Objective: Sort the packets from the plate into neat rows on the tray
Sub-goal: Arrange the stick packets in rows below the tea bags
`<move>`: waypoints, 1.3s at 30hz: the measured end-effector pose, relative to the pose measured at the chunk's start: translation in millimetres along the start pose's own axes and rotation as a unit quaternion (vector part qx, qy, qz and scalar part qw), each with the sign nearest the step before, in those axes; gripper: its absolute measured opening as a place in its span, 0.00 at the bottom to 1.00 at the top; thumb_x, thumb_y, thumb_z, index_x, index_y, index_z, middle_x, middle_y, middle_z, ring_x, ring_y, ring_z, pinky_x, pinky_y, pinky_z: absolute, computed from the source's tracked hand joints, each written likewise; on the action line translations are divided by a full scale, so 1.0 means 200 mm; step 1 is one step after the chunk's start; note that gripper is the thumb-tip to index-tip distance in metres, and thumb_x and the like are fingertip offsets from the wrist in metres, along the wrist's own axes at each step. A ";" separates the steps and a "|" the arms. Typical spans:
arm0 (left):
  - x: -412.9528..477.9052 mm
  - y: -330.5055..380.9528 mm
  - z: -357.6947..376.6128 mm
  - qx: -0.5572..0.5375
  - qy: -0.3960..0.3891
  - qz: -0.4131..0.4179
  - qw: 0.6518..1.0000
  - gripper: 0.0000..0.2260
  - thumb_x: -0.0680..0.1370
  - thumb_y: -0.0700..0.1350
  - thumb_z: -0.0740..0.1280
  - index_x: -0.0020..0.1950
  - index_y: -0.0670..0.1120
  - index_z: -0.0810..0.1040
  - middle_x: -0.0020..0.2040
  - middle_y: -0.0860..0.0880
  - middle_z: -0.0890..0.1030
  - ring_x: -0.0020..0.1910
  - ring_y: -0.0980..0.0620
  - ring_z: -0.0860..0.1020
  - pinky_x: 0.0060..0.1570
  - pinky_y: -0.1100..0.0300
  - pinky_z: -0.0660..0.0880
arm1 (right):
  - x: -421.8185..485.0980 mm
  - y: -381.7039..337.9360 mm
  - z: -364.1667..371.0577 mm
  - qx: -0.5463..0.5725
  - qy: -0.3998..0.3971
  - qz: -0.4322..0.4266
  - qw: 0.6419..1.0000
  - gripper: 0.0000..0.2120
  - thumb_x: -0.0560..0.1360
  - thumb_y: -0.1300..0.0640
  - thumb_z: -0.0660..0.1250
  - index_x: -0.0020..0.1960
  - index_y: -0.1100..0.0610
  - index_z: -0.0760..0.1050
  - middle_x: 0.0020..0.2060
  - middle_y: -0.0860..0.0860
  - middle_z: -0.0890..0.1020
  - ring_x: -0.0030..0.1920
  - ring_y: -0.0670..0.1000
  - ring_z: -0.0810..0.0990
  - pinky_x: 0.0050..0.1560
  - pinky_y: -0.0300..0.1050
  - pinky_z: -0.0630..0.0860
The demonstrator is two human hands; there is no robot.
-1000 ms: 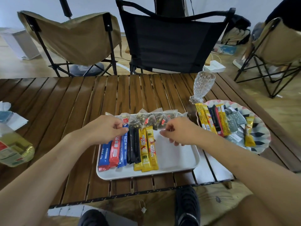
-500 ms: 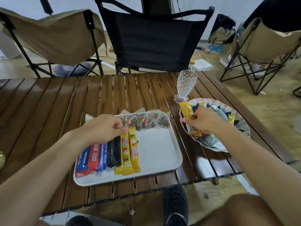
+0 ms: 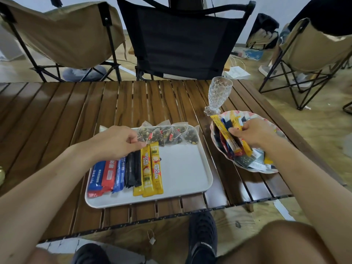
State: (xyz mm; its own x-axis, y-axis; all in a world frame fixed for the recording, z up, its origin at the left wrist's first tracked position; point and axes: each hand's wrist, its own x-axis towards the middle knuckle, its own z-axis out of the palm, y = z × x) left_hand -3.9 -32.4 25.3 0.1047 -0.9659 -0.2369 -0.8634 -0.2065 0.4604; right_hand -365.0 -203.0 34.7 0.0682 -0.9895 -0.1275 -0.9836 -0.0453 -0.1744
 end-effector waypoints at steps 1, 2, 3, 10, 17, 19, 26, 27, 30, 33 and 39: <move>-0.01 0.00 0.00 0.004 -0.001 0.000 1.000 0.19 0.81 0.61 0.68 0.41 0.47 0.79 0.37 0.51 0.84 0.37 0.52 0.83 0.43 0.52 0.80 | 0.00 0.00 -0.01 -0.010 0.025 -0.005 1.000 0.27 0.79 0.36 0.66 0.34 0.57 0.75 0.30 0.54 0.79 0.31 0.51 0.76 0.30 0.43 0.64; -0.01 -0.01 0.00 0.012 -0.001 0.001 1.000 0.19 0.81 0.61 0.68 0.41 0.47 0.79 0.38 0.51 0.83 0.37 0.52 0.83 0.42 0.54 0.79 | -0.01 -0.01 -0.03 -0.006 0.054 -0.014 0.998 0.27 0.79 0.38 0.66 0.31 0.57 0.72 0.28 0.54 0.77 0.30 0.51 0.74 0.30 0.44 0.63; -0.02 -0.01 -0.01 0.019 0.001 0.002 1.000 0.19 0.81 0.61 0.68 0.42 0.46 0.79 0.39 0.52 0.83 0.38 0.53 0.83 0.41 0.55 0.79 | -0.01 -0.02 -0.04 0.011 0.078 -0.026 0.997 0.28 0.80 0.38 0.65 0.31 0.57 0.70 0.27 0.53 0.75 0.29 0.52 0.73 0.30 0.44 0.64; -0.03 -0.09 -0.04 0.014 -0.003 -0.007 1.000 0.16 0.81 0.61 0.68 0.41 0.50 0.78 0.39 0.53 0.85 0.40 0.55 0.85 0.44 0.55 0.82 | -0.18 -0.27 -0.07 0.186 -0.058 -0.135 0.971 0.23 0.81 0.43 0.68 0.44 0.64 0.79 0.30 0.56 0.80 0.28 0.49 0.77 0.28 0.43 0.75; -0.07 -0.16 -0.06 -0.006 -0.014 -0.022 1.000 0.15 0.80 0.61 0.68 0.42 0.52 0.77 0.41 0.54 0.86 0.42 0.55 0.86 0.41 0.59 0.80 | -0.38 -0.53 0.12 0.243 -0.337 -0.168 0.894 0.09 0.82 0.54 0.68 0.53 0.60 0.81 0.45 0.56 0.86 0.43 0.50 0.85 0.43 0.44 0.84; -0.08 -0.19 -0.06 -0.018 -0.016 -0.026 0.999 0.16 0.80 0.61 0.68 0.44 0.49 0.77 0.42 0.53 0.87 0.44 0.55 0.87 0.43 0.56 0.83 | -0.41 -0.61 0.18 0.230 -0.349 -0.176 0.891 0.13 0.81 0.51 0.70 0.55 0.63 0.81 0.47 0.60 0.86 0.43 0.51 0.85 0.43 0.43 0.84; -0.11 -0.23 -0.07 -0.036 -0.012 -0.024 0.999 0.15 0.80 0.60 0.69 0.46 0.49 0.77 0.42 0.56 0.86 0.45 0.57 0.86 0.39 0.64 0.77 | -0.46 -0.78 0.26 0.241 -0.347 -0.172 0.890 0.17 0.79 0.50 0.73 0.54 0.66 0.81 0.40 0.59 0.87 0.39 0.51 0.87 0.41 0.43 0.85; -0.11 -0.24 -0.07 -0.041 -0.013 -0.024 0.999 0.15 0.80 0.60 0.69 0.47 0.49 0.77 0.43 0.56 0.86 0.46 0.57 0.86 0.39 0.64 0.77 | -0.46 -0.80 0.26 0.244 -0.343 -0.173 0.891 0.18 0.78 0.50 0.73 0.54 0.66 0.81 0.40 0.59 0.87 0.38 0.50 0.87 0.41 0.43 0.85; -0.11 -0.28 -0.07 -0.057 -0.018 -0.025 0.998 0.14 0.80 0.61 0.69 0.48 0.50 0.78 0.46 0.56 0.86 0.50 0.56 0.86 0.40 0.63 0.79 | -0.48 -0.85 0.28 0.254 -0.332 -0.169 0.892 0.17 0.76 0.52 0.76 0.54 0.66 0.81 0.40 0.59 0.88 0.37 0.49 0.87 0.39 0.42 0.85; -0.12 -0.29 -0.07 -0.068 -0.020 -0.026 0.997 0.13 0.80 0.60 0.69 0.50 0.51 0.78 0.49 0.56 0.86 0.51 0.55 0.86 0.42 0.61 0.81 | -0.49 -0.88 0.29 0.268 -0.325 -0.154 0.894 0.16 0.75 0.55 0.77 0.55 0.66 0.79 0.36 0.57 0.86 0.32 0.49 0.86 0.36 0.43 0.85; -0.12 -0.28 -0.07 -0.070 -0.016 -0.027 0.997 0.12 0.80 0.60 0.69 0.49 0.51 0.78 0.49 0.56 0.86 0.51 0.56 0.86 0.41 0.62 0.80 | -0.49 -0.90 0.35 0.245 -0.285 -0.152 0.914 0.14 0.76 0.53 0.76 0.49 0.63 0.77 0.36 0.59 0.85 0.31 0.53 0.81 0.30 0.43 0.81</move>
State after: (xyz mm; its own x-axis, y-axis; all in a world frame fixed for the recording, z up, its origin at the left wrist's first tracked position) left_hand 49.5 0.1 17.6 0.1328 -0.9476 -0.2904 -0.7793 -0.2808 0.5601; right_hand -182.1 -88.9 11.0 0.5390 -0.7031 -0.4638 -0.7217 -0.1016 -0.6847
